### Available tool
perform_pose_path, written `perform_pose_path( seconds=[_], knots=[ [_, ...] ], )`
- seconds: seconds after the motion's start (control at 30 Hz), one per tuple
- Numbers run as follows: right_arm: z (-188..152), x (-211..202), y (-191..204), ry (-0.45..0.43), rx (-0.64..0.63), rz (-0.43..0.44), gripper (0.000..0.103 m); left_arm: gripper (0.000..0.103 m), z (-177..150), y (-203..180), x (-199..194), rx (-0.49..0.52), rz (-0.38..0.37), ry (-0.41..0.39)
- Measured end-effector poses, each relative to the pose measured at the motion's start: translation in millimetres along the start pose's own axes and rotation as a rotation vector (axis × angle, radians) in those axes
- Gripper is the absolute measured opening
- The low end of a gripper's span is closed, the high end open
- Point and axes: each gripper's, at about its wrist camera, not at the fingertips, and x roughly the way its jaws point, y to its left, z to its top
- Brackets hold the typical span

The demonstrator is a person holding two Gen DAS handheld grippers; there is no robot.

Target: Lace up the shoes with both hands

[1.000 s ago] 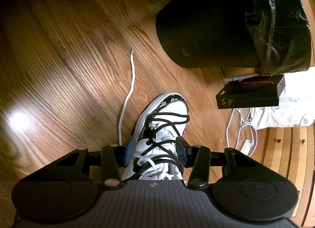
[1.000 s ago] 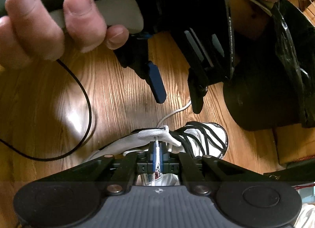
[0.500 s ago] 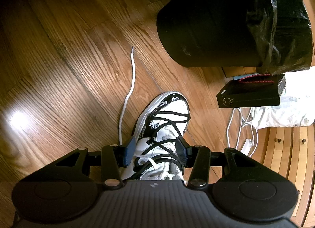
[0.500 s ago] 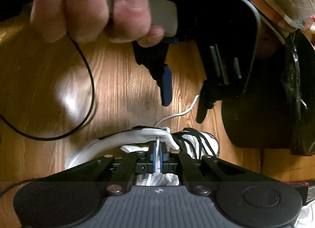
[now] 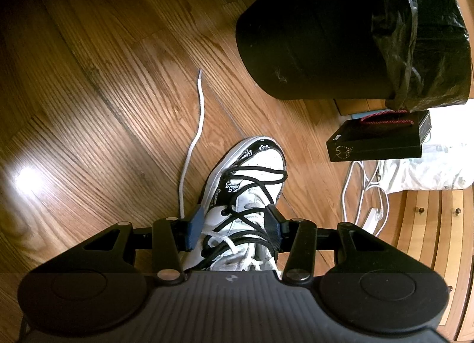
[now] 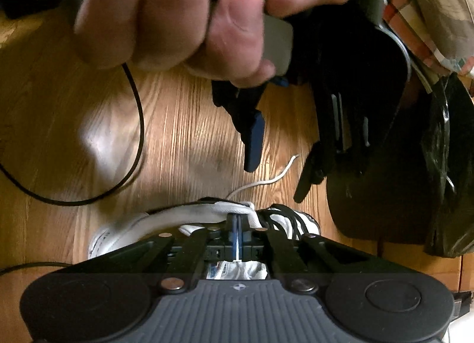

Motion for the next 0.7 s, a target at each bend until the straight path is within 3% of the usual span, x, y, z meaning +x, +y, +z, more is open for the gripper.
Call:
perform_pose_path(
  seconds=[0.33,0.7],
  knots=[
    [-2.1,-10.0,-3.7,0.000,0.004,-0.005,0.005,0.048,1.2,0.3,0.3,-0.002,0.000,-0.003],
    [-14.5,-28.2,-25.0,-0.050,0.131,0.086,0.014,0.048,1.1,-0.5,0.3,0.001,-0.003,-0.002]
  ],
)
